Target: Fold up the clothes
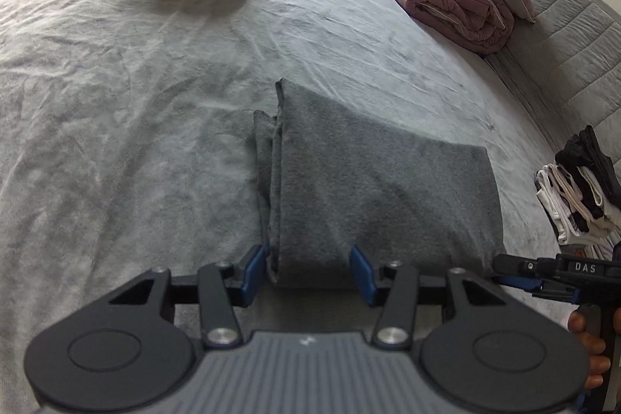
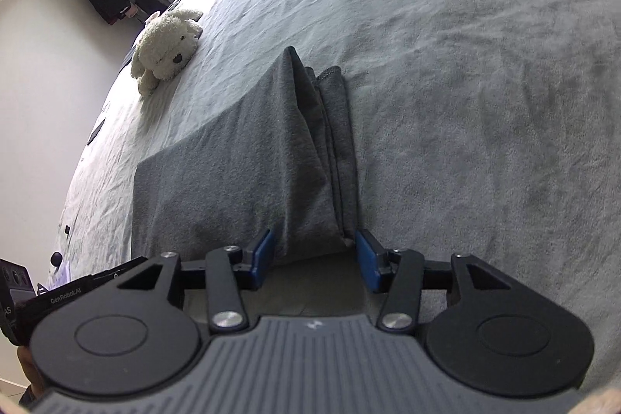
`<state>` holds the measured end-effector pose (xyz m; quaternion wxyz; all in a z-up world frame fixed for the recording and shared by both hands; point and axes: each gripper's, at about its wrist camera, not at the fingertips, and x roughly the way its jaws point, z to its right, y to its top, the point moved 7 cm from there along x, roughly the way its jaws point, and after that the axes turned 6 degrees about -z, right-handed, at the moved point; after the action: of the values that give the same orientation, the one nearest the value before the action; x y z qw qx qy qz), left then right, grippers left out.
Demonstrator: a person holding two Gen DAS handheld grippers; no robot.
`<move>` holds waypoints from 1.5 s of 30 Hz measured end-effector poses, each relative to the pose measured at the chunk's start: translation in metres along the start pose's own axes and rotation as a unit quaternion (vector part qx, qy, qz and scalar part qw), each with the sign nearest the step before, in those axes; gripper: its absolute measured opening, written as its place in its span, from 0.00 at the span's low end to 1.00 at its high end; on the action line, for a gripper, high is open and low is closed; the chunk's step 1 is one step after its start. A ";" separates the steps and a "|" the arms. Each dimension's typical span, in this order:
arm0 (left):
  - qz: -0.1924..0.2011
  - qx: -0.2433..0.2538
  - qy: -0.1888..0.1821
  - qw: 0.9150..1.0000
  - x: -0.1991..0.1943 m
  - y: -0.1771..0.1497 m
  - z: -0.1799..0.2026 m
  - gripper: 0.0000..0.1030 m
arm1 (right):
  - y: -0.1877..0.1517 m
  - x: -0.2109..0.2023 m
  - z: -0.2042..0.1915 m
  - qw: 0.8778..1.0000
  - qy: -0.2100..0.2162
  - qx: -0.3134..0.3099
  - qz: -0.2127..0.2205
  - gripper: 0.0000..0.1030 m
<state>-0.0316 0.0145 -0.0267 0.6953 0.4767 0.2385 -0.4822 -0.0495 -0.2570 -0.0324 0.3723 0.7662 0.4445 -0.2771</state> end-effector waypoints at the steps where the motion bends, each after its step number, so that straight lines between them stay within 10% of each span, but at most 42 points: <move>1: -0.005 -0.010 -0.006 1.000 0.001 -0.001 -0.002 0.48 | -0.001 0.000 0.000 1.000 0.004 0.005 -0.004 0.50; 19: -0.012 -0.050 -0.055 0.997 0.008 -0.005 0.001 0.59 | 0.001 0.008 0.001 0.993 0.095 0.075 0.011 0.54; 45: -0.008 -0.086 -0.077 0.993 0.013 0.005 -0.011 0.58 | 0.011 0.012 0.005 0.992 0.099 0.067 0.037 0.53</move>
<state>-0.0200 0.0187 -0.0394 0.7463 0.3746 0.2288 -0.5004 -0.0348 -0.2589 -0.0404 0.2841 0.8289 0.4309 -0.2157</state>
